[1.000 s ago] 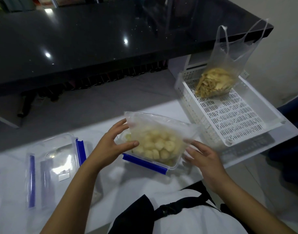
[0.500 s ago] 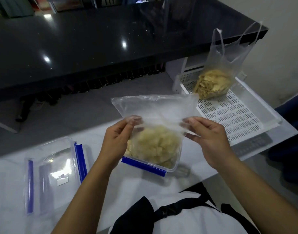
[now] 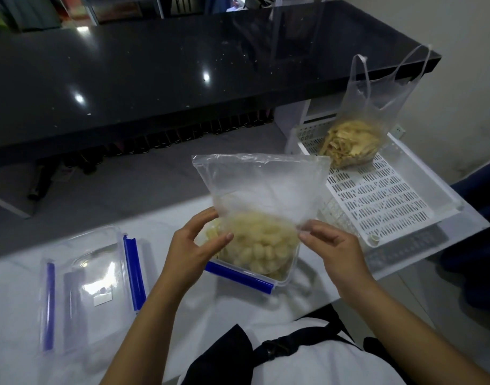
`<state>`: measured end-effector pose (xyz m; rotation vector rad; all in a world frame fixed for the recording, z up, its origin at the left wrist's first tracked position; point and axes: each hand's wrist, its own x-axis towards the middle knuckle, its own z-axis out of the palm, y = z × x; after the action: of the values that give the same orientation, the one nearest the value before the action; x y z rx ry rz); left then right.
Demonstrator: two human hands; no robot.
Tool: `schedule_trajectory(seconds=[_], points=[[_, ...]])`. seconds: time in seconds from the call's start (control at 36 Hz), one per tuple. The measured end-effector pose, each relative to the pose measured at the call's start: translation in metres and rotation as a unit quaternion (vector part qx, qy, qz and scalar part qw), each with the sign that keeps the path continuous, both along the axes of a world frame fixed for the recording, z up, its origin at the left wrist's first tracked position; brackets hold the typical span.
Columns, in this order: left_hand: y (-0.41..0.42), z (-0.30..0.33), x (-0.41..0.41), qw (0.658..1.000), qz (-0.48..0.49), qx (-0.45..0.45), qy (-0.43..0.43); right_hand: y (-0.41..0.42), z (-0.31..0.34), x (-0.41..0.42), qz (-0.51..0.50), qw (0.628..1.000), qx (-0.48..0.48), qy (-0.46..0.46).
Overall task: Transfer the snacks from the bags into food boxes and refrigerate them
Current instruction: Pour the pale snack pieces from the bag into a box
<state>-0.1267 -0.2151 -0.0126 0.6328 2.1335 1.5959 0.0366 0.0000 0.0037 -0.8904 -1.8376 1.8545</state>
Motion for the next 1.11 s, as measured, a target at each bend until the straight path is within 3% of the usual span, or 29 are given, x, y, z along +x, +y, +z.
schedule_trajectory(seconds=[0.14,0.47,1.11], points=[[0.01,0.015,0.001,0.998,0.053,0.034,0.014,0.004,0.011,-0.008,-0.014,1.0,0.007,0.022],[0.014,0.059,-0.011,0.981,0.063,0.183,-0.008,0.003,0.052,-0.027,0.002,0.997,-0.046,0.058],[0.005,0.094,-0.021,0.964,0.081,0.253,-0.015,0.002,0.088,-0.047,0.067,0.995,-0.024,0.074]])
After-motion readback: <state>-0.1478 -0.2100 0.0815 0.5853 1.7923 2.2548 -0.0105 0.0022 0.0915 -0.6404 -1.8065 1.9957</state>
